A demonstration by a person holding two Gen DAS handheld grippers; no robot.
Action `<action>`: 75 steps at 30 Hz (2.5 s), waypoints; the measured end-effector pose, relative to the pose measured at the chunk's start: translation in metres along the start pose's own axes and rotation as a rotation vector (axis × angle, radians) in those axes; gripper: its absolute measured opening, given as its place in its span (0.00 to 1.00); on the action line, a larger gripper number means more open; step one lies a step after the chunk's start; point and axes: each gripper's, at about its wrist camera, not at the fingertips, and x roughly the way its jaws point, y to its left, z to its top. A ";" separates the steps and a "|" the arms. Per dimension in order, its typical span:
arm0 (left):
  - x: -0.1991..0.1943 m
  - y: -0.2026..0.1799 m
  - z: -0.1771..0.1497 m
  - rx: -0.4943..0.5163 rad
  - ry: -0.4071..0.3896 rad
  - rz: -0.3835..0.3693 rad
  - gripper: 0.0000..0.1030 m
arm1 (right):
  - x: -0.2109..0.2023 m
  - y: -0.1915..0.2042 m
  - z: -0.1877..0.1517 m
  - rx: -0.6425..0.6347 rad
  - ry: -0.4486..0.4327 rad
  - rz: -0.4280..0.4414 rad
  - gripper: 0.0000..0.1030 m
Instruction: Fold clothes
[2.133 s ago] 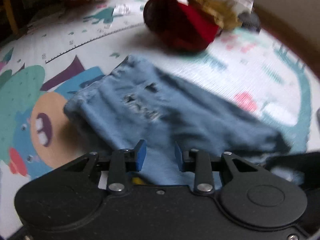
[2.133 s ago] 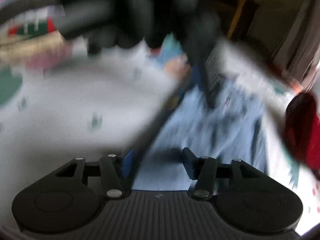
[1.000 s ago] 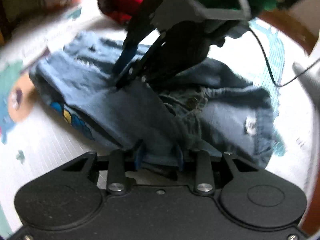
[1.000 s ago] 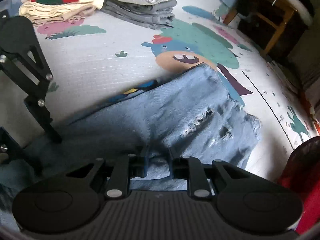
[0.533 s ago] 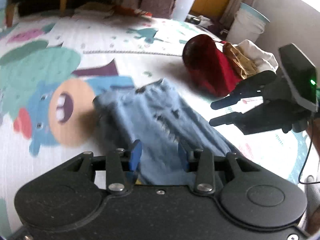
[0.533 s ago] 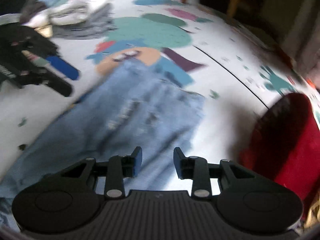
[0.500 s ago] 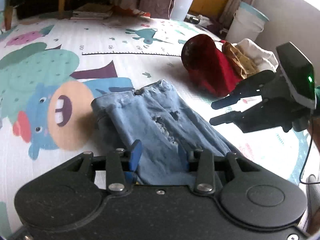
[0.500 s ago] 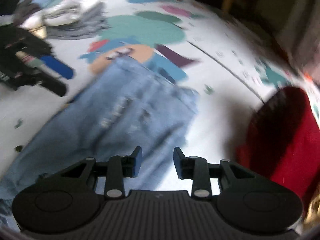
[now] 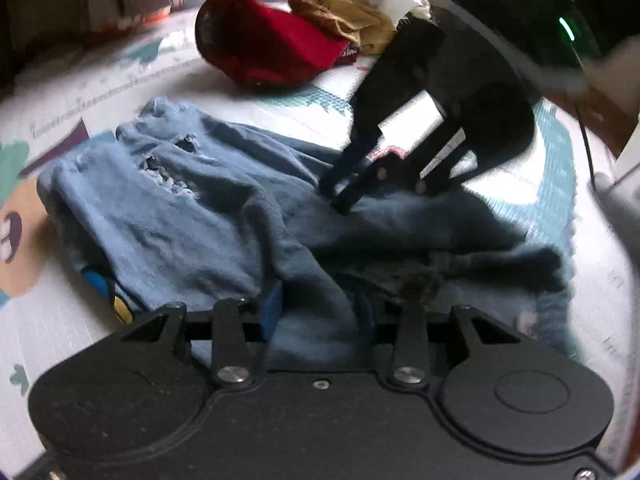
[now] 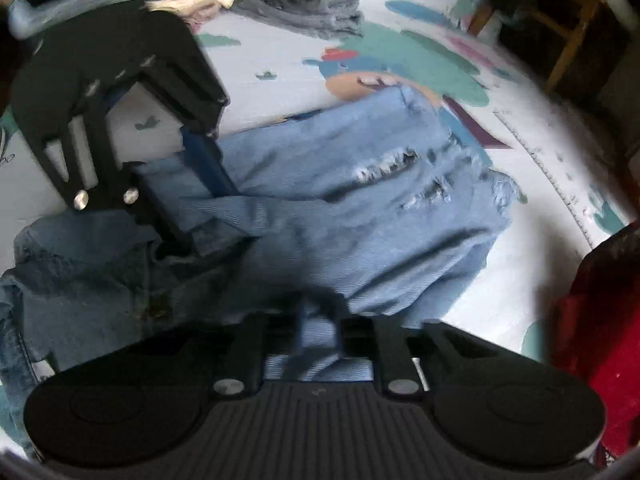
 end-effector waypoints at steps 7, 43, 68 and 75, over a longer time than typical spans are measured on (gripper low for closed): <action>0.004 -0.016 -0.023 0.020 0.037 0.012 0.38 | 0.006 0.013 -0.011 -0.040 0.011 -0.083 0.15; 0.011 0.181 0.050 -0.443 -0.036 0.214 0.52 | 0.049 -0.130 0.046 0.481 -0.120 -0.188 0.58; 0.039 0.238 0.061 -0.501 0.065 0.022 0.30 | 0.107 -0.188 0.055 0.494 -0.110 0.085 0.30; 0.023 0.225 0.058 -0.466 -0.015 0.039 0.22 | 0.095 -0.186 0.067 0.382 -0.117 0.080 0.22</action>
